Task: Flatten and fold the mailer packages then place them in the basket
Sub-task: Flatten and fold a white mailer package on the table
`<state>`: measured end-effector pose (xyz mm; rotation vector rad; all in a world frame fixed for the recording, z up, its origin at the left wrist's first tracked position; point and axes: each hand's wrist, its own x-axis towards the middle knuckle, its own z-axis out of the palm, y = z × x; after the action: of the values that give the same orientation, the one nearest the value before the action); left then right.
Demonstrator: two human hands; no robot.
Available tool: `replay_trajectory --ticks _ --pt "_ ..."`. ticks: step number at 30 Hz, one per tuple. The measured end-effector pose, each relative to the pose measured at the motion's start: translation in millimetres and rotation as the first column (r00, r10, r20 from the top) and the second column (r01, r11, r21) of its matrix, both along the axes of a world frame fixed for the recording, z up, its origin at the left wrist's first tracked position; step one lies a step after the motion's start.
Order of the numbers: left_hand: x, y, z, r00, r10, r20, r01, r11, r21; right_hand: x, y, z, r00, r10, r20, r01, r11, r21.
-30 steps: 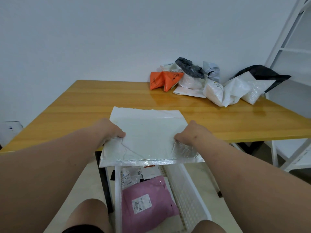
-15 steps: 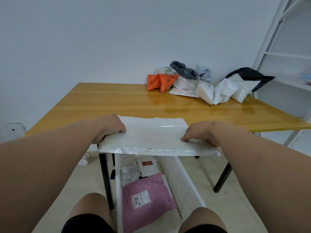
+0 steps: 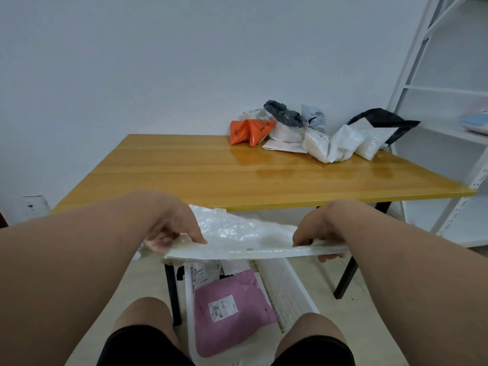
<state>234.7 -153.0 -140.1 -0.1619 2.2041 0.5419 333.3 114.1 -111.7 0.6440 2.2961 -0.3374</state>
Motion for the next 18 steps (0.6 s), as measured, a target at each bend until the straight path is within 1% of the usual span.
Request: replay_trajectory --ticks 3,7,9,11,14,18 --pt "11 2 -11 0.996 -0.068 0.055 0.071 0.996 -0.053 1 -4 -7 0.999 0.036 0.016 -0.037 0.999 0.024" --pt "12 6 -35 0.988 -0.151 0.023 0.153 0.984 -0.094 -10 -7 -24 0.997 0.079 0.004 -0.079 0.997 0.028" --pt "6 7 -51 0.992 -0.115 0.055 0.117 0.992 -0.039 -20 -8 -38 0.986 0.167 -0.01 -0.166 0.985 0.049" --pt "-4 6 -71 0.995 -0.096 0.032 0.096 0.995 -0.021 -31 -9 -54 0.972 0.236 -0.004 -0.235 0.97 0.064" --pt "-16 7 -98 0.997 -0.074 0.002 0.074 0.997 0.016 -50 -6 -84 0.954 0.294 0.054 -0.297 0.952 0.078" --pt "-28 12 -136 0.998 -0.016 0.062 0.014 0.999 0.032 -79 1 -126 0.944 0.32 0.077 -0.326 0.942 0.074"
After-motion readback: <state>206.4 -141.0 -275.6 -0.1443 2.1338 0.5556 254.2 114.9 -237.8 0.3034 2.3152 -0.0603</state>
